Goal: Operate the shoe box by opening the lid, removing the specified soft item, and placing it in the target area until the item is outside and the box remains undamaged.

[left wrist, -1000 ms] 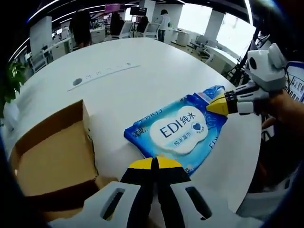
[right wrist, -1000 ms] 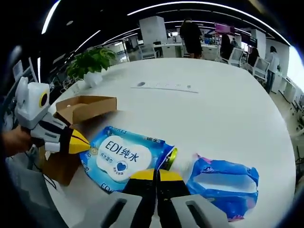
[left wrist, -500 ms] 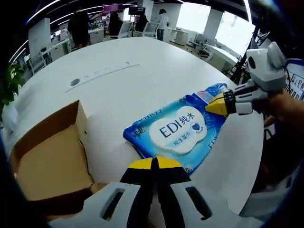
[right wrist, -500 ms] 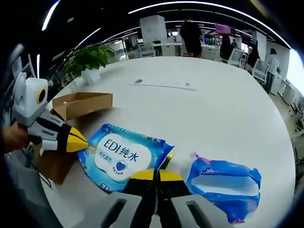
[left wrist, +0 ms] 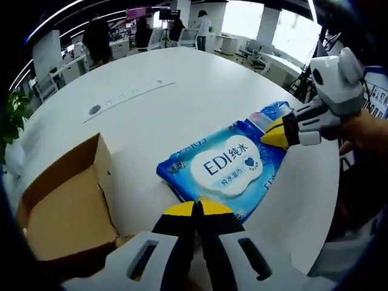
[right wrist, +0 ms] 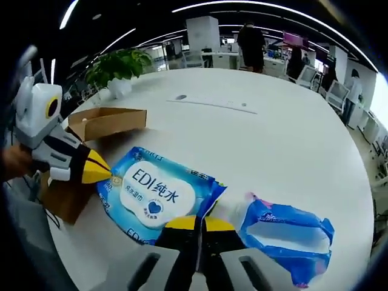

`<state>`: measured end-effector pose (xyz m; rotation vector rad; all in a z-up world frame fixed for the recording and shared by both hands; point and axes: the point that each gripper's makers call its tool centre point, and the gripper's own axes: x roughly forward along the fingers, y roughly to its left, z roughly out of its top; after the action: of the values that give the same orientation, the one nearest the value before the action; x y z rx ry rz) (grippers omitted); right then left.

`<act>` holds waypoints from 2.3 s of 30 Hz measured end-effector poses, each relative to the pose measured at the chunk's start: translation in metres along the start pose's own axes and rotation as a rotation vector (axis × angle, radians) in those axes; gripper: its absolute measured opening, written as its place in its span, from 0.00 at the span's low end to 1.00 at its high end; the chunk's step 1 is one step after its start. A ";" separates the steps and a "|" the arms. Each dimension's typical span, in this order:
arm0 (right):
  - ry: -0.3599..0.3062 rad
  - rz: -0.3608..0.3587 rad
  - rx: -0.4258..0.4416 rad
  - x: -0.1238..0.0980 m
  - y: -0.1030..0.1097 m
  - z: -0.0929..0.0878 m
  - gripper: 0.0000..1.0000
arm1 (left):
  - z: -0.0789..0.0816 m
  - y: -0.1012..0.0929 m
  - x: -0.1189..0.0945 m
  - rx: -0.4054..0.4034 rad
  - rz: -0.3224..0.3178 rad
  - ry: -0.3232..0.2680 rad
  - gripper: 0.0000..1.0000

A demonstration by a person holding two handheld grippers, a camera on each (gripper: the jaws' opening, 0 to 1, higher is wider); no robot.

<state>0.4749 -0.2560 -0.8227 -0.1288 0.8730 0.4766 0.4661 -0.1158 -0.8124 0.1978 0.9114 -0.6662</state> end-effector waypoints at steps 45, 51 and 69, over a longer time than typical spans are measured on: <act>-0.029 0.117 -0.229 -0.059 0.056 0.022 0.25 | 0.009 -0.025 -0.066 -0.036 -0.098 -0.083 0.29; -0.038 0.155 -0.299 -0.064 0.077 0.032 0.30 | 0.005 -0.017 -0.088 -0.055 -0.083 -0.116 0.36; -0.074 0.344 -0.474 -0.069 0.160 0.060 0.44 | -0.016 0.015 -0.141 -0.059 -0.032 -0.192 0.52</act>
<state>0.4066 -0.1200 -0.7180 -0.3961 0.6982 1.0022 0.4035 -0.0342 -0.7138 0.0650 0.7496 -0.6743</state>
